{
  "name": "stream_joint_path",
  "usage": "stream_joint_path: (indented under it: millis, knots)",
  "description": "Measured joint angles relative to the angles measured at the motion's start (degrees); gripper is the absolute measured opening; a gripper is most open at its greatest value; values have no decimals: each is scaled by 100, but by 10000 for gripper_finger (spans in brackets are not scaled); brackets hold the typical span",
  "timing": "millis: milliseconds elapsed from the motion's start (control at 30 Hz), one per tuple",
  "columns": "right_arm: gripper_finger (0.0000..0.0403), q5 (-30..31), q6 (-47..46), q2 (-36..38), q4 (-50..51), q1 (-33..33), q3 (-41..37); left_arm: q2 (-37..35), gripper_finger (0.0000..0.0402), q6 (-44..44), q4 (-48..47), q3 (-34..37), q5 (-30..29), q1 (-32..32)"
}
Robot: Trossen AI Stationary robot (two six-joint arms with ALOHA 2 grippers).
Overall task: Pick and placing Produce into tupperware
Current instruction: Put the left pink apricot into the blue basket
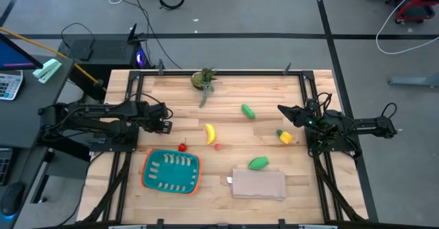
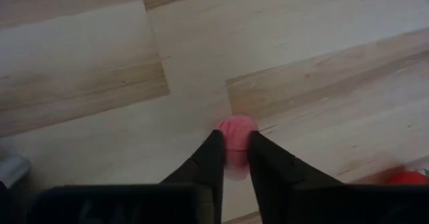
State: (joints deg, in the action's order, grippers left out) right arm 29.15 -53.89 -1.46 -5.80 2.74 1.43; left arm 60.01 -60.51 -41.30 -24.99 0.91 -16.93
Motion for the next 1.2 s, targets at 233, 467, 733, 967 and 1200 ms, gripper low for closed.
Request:
stream_joint_path:
  millis: [233, 467, 733, 967, 1200]
  knots:
    - [165, 0, 0, -2, 0, 0, 0, 0, 23, 296, 6, 0, 0, 2]
    - [165, 0, -1, -2, 1, 0, 0, 0, 12, 609, -34, -422, -92, 2]
    - [165, 1, -53, -2, 1, 0, 0, 0, 12, 1337, -1384, -2247, -128, 140]
    - [165, 4, -57, -1, 0, 0, 0, -2, 14, 1753, -1800, -3827, 71, 1104]
    - [165, 156, -145, -1, 0, 0, 0, 230, 12, 1295, -1777, -3940, 112, 2664]
